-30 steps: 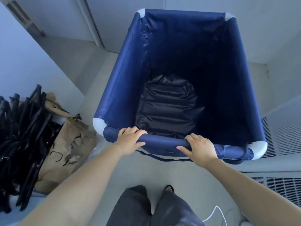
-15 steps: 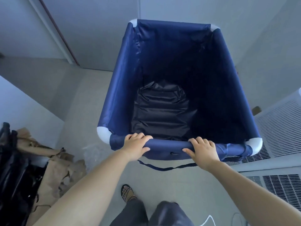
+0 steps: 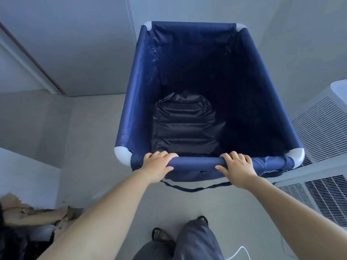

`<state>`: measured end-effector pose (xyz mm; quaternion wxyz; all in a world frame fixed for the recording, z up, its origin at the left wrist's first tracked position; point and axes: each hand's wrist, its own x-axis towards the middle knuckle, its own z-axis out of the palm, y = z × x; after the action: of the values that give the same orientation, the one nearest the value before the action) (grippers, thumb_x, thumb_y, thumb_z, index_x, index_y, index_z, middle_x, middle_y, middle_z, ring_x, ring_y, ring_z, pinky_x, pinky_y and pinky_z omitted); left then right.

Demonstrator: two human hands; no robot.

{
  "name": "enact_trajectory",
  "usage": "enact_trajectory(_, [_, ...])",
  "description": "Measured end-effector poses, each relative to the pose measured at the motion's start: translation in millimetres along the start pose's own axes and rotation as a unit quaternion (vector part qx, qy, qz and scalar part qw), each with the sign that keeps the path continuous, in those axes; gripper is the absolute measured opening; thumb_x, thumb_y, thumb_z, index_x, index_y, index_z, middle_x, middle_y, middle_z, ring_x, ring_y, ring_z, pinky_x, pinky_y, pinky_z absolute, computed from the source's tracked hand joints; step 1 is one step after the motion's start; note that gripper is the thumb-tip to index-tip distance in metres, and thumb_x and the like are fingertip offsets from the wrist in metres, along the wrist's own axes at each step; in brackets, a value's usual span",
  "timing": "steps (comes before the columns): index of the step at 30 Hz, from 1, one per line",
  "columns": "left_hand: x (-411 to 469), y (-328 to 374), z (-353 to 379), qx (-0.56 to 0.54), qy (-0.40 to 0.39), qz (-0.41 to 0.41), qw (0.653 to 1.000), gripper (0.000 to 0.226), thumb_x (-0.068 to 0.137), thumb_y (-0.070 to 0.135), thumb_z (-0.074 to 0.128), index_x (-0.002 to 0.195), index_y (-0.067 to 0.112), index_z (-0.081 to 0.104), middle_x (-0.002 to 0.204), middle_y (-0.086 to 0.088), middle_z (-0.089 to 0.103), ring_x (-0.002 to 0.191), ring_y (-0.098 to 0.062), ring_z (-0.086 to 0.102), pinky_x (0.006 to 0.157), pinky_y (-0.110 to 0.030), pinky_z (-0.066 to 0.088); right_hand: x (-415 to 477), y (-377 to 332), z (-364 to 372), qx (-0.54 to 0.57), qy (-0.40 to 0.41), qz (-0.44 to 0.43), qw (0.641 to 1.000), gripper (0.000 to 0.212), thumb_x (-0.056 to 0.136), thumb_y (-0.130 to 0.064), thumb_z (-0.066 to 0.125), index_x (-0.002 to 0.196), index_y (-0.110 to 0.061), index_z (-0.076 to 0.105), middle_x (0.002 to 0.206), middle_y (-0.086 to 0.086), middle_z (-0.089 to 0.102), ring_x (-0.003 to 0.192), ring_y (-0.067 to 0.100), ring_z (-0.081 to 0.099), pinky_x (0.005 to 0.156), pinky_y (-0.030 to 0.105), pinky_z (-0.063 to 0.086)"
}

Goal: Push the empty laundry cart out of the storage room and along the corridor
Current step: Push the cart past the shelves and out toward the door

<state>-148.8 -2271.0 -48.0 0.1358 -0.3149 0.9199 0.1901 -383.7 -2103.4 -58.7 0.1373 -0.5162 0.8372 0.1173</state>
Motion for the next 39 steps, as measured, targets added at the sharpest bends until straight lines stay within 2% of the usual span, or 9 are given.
enact_trajectory(5, [21, -17, -12, 0.024, -0.002, 0.014, 1.0, 0.04, 0.096, 0.036, 0.039, 0.135, 0.04, 0.03, 0.131, 0.006, 0.045, 0.118, -0.022, 0.04, 0.095, -0.039, 0.029, 16, -9, -4, 0.022, 0.0, 0.019, 1.0, 0.053, 0.091, -0.061, 0.027, 0.131, -0.028, 0.037, 0.118, 0.0, 0.045, 0.11, 0.023, 0.045, 0.105, 0.039, 0.026])
enact_trajectory(17, [86, -58, -57, 0.004, -0.074, 0.052, 0.996, 0.04, 0.095, 0.039, 0.041, 0.134, 0.041, 0.032, 0.134, 0.009, 0.044, 0.123, -0.019, 0.037, 0.1, -0.037, 0.025, 58, -29, -17, 0.02, 0.001, 0.062, 0.998, 0.055, 0.091, -0.063, 0.024, 0.129, -0.026, 0.038, 0.117, 0.0, 0.046, 0.104, 0.022, 0.046, 0.098, 0.038, 0.031])
enact_trajectory(27, [134, -75, -82, 0.024, -0.029, 0.074, 0.997, 0.037, 0.09, 0.045, 0.046, 0.126, 0.041, 0.039, 0.122, 0.01, 0.05, 0.116, -0.017, 0.042, 0.1, -0.034, 0.025, 97, -39, -33, 0.043, -0.01, 0.103, 0.994, 0.054, 0.092, -0.062, 0.022, 0.129, -0.026, 0.037, 0.118, 0.0, 0.046, 0.106, 0.023, 0.046, 0.098, 0.039, 0.03])
enact_trajectory(35, [169, -89, -101, 0.021, -0.054, 0.097, 0.994, 0.036, 0.089, 0.046, 0.047, 0.124, 0.042, 0.04, 0.121, 0.011, 0.05, 0.115, -0.017, 0.043, 0.098, -0.035, 0.025, 115, -48, -46, 0.063, -0.013, 0.143, 0.988, 0.055, 0.092, -0.062, 0.022, 0.131, -0.026, 0.035, 0.119, 0.0, 0.045, 0.108, 0.022, 0.045, 0.1, 0.038, 0.029])
enact_trajectory(39, [187, -94, -115, 0.041, -0.09, 0.113, 0.989, 0.035, 0.091, 0.046, 0.046, 0.125, 0.039, 0.04, 0.123, 0.008, 0.051, 0.115, -0.019, 0.044, 0.098, -0.037, 0.028, 120, -53, -52, 0.089, -0.01, 0.165, 0.982, 0.054, 0.092, -0.061, 0.024, 0.13, -0.025, 0.037, 0.118, 0.0, 0.046, 0.109, 0.022, 0.045, 0.103, 0.037, 0.027])
